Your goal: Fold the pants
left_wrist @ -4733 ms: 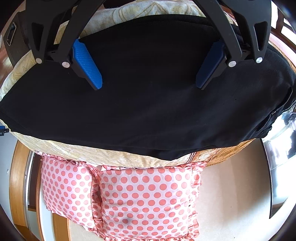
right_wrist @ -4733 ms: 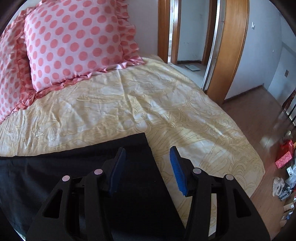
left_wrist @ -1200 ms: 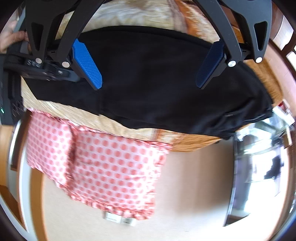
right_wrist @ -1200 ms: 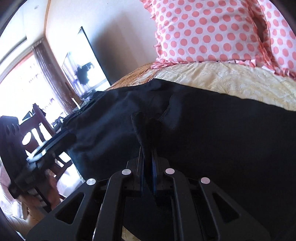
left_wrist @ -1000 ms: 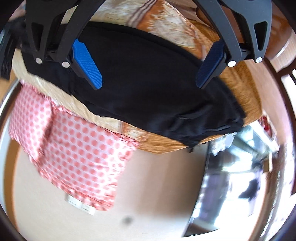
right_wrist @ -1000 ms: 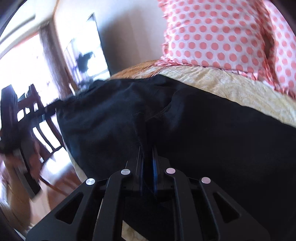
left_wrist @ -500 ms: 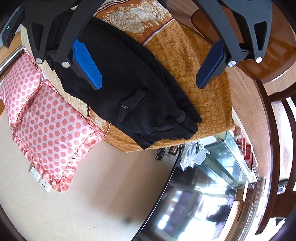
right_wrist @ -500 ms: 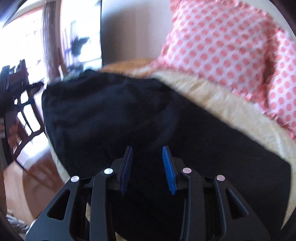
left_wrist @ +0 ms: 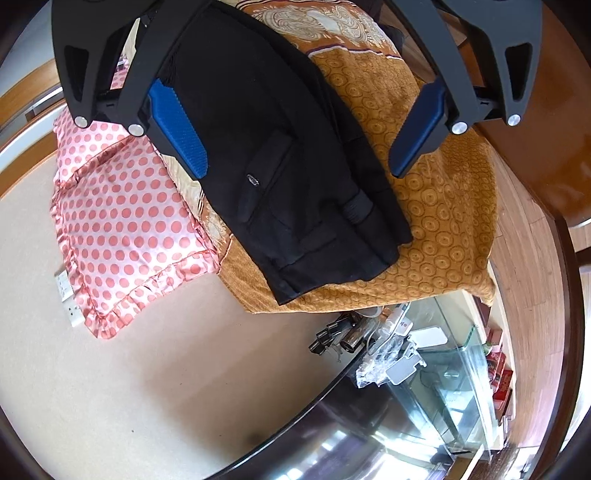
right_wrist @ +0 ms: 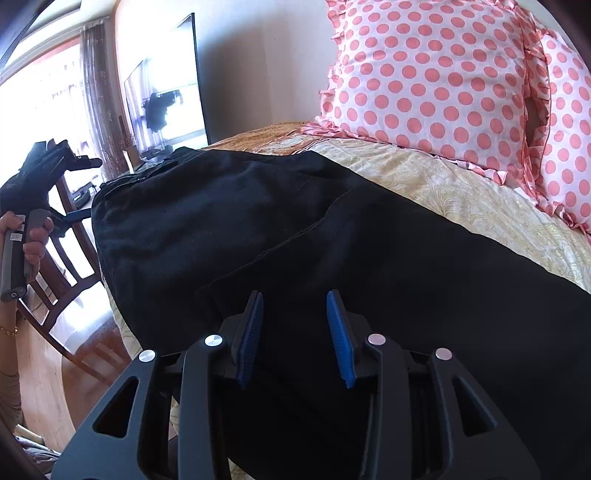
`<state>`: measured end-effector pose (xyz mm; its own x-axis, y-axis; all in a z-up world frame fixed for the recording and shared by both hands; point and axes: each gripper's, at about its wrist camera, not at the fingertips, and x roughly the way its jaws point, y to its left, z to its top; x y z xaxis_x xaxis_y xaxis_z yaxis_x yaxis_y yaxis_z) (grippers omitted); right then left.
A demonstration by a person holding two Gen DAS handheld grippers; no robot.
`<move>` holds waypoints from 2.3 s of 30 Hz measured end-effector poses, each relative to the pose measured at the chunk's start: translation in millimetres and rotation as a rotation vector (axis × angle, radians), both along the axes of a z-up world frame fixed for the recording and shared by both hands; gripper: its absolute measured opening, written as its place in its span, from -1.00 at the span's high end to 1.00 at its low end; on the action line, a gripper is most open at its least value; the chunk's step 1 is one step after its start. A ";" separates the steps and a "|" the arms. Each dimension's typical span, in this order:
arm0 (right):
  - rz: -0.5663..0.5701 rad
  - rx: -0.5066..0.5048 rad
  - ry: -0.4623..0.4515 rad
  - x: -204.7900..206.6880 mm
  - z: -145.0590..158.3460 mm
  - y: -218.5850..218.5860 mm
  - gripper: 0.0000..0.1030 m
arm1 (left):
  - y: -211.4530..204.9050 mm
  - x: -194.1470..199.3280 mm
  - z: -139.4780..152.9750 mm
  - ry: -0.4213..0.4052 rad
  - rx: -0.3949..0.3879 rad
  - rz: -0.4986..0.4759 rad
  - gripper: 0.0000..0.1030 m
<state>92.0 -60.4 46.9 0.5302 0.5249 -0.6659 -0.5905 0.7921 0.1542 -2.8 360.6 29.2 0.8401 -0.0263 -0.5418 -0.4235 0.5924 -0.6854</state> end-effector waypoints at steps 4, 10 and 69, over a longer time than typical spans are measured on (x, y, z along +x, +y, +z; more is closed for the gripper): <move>0.000 -0.001 -0.005 -0.4 -0.3 0.8 0.26 | 6.7 6.4 -9.0 -0.003 -0.116 -0.016 -0.90; -0.002 0.002 -0.008 -0.7 -0.6 0.8 0.26 | 9.2 5.6 -14.1 -0.015 -0.235 -0.022 -0.90; -0.013 0.051 -0.119 -22.3 8.5 -14.9 -0.33 | -23.4 35.1 36.0 -0.021 0.137 0.000 0.84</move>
<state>69.6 -75.3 55.4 0.6108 0.5493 -0.5702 -0.5969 0.7927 0.1243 32.3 337.2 65.1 0.8512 0.0469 -0.5228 -0.4100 0.6812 -0.6065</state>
